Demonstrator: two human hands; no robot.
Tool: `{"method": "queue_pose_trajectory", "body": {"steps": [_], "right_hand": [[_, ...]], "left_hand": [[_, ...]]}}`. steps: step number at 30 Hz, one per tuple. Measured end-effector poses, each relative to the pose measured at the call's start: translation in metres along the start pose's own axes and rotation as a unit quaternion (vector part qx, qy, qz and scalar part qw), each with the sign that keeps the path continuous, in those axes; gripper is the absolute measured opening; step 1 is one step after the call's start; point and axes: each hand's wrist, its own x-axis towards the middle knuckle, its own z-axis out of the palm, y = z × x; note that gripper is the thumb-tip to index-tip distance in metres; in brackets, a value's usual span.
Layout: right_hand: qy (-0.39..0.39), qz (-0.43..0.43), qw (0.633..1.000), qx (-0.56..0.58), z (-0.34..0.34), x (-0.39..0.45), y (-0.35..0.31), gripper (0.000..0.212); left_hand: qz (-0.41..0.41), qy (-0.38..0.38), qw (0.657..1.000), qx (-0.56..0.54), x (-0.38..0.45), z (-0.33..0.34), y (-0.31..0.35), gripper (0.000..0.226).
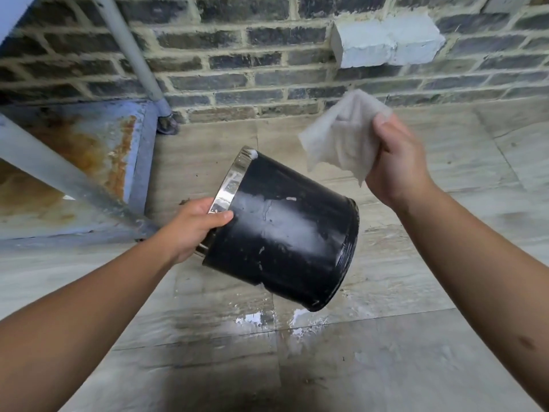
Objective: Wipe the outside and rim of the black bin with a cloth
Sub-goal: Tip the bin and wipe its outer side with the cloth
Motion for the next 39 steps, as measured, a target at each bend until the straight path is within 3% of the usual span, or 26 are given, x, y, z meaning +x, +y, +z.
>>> {"method": "queue_pose_trajectory", "body": {"steps": [5,8,11,14,22,23,25,27,33,39], "right_hand": [[-0.034,-0.036,0.980,-0.194,-0.002,0.007,0.016,0.023],[-0.094,-0.036,0.928,-0.358,0.011,0.011,0.048,0.031],[-0.171,0.008,0.880,-0.443,0.030,-0.001,0.085,0.026],[-0.230,0.024,0.849,-0.475,0.040,-0.011,0.106,0.035],[-0.274,-0.040,0.793,-0.542,0.057,-0.008,0.125,0.035],[-0.301,-0.027,0.775,-0.555,0.060,-0.007,0.129,0.033],[-0.365,-0.022,0.676,-0.640,0.066,-0.005,0.137,0.023],[-0.395,-0.039,0.584,-0.708,0.072,-0.005,0.142,0.039],[-0.478,-0.174,0.558,-0.656,0.077,-0.028,0.141,0.036],[-0.511,-0.249,0.499,-0.655,0.055,-0.055,0.142,0.036]], "left_hand": [[-0.055,0.023,0.996,-0.059,-0.007,-0.014,-0.021,0.018],[-0.086,0.041,0.989,-0.116,-0.014,-0.021,-0.039,0.023],[-0.108,0.065,0.979,-0.163,-0.019,-0.022,-0.052,0.023],[-0.128,0.074,0.973,-0.177,-0.023,-0.024,-0.060,0.024],[-0.152,0.042,0.977,-0.140,-0.037,-0.026,-0.080,0.029],[-0.146,0.042,0.980,-0.131,-0.038,-0.024,-0.083,0.030],[-0.132,0.042,0.983,-0.119,-0.040,-0.023,-0.086,0.029],[-0.124,0.044,0.981,-0.144,-0.039,-0.021,-0.085,0.027],[-0.141,0.072,0.957,-0.242,-0.018,-0.024,-0.062,0.017],[-0.154,0.074,0.959,-0.227,-0.008,-0.030,-0.047,0.017]]}}
